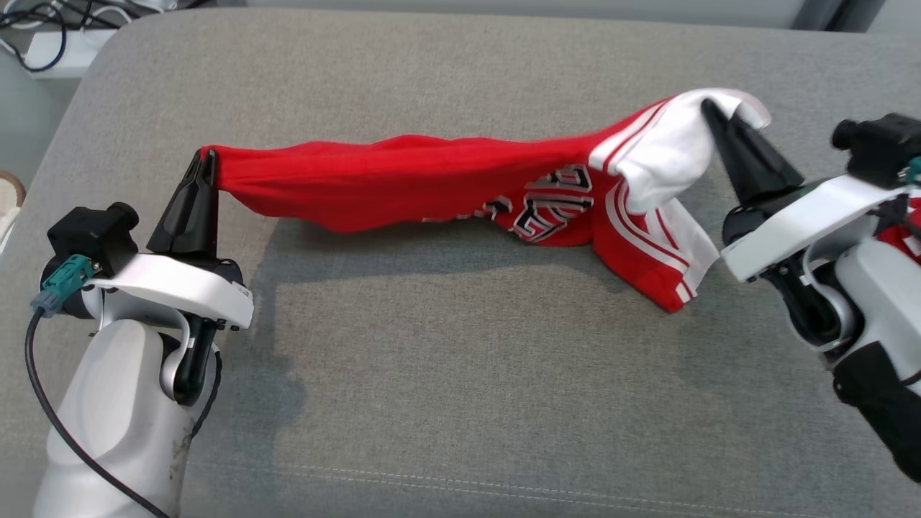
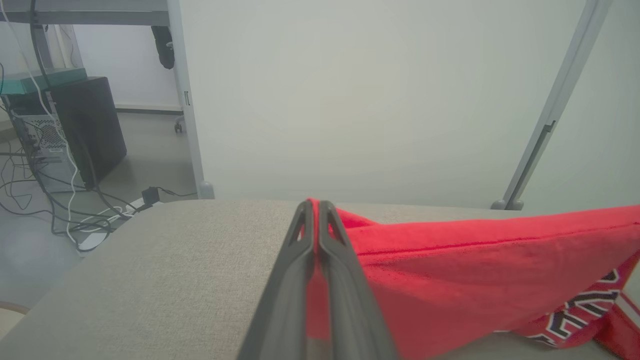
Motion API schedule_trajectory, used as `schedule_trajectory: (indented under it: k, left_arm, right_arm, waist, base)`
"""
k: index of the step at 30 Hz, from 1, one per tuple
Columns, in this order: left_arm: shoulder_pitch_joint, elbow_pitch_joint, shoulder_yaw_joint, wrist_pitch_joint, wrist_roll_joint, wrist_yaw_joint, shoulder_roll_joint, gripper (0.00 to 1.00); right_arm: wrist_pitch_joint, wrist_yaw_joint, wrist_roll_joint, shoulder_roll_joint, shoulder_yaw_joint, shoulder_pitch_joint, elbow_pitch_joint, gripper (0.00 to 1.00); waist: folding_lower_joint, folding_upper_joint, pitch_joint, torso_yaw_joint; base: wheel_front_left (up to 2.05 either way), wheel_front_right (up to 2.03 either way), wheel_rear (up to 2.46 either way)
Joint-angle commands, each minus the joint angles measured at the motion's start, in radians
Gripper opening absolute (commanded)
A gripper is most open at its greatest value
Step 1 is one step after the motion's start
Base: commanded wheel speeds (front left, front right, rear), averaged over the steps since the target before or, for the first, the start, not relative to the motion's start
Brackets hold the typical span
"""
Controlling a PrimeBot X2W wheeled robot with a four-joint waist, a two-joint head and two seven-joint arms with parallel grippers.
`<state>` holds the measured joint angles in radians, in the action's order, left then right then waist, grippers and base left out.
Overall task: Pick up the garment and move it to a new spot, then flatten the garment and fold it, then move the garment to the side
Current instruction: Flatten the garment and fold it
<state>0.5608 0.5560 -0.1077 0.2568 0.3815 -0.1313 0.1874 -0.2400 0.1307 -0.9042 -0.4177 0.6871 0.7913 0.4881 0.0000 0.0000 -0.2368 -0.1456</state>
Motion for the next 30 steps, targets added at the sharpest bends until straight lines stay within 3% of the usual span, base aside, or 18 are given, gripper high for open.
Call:
schedule_trajectory:
  k: [1, 10, 15, 22, 27, 30]
  left_arm:
    - [0.027, -0.034, 0.026, 0.005, 0.001, 0.001, 0.049, 0.0]
    - [0.005, -0.072, 0.017, 0.005, 0.011, 0.001, 0.077, 0.0]
    - [0.015, -0.123, 0.033, 0.005, 0.004, 0.001, 0.096, 0.0]
    - [0.094, -0.157, -0.001, -0.041, 0.005, 0.001, 0.129, 0.0]
    - [0.174, -0.081, -0.081, -0.136, 0.064, 0.001, 0.139, 0.0]
    - [0.272, -0.019, -0.113, -0.115, 0.084, 0.001, 0.157, 0.0]
  right_arm:
    - [-0.016, 0.0, -0.018, -0.022, -0.016, -0.01, -0.045, 0.0]
    - [0.03, 0.0, -0.154, -0.142, -0.121, -0.113, -0.31, 0.0]
    - [0.029, 0.0, -0.151, -0.186, -0.229, -0.135, -0.427, 0.0]
    - [0.141, 0.0, -0.102, -0.134, -0.286, -0.098, -0.414, 0.0]
    - [0.256, 0.0, -0.033, -0.041, -0.245, 0.006, -0.279, 0.0]
    - [0.218, 0.0, 0.054, 0.016, -0.234, 0.129, -0.169, 0.0]
  waist:
    - [0.0, 0.0, 0.022, 0.017]
    - [0.0, 0.0, 0.074, 0.071]
    - [0.0, 0.0, 0.079, 0.084]
    - [0.0, 0.0, 0.057, 0.072]
    - [0.0, 0.0, -0.008, 0.068]
    - [0.0, 0.0, -0.052, 0.07]
  base:
    - [0.0, 0.0, 0.0]
    - [0.0, 0.0, 0.0]
    - [0.0, 0.0, 0.0]
    - [0.0, 0.0, 0.0]
    - [0.0, 0.0, 0.0]
    - [0.0, 0.0, 0.0]
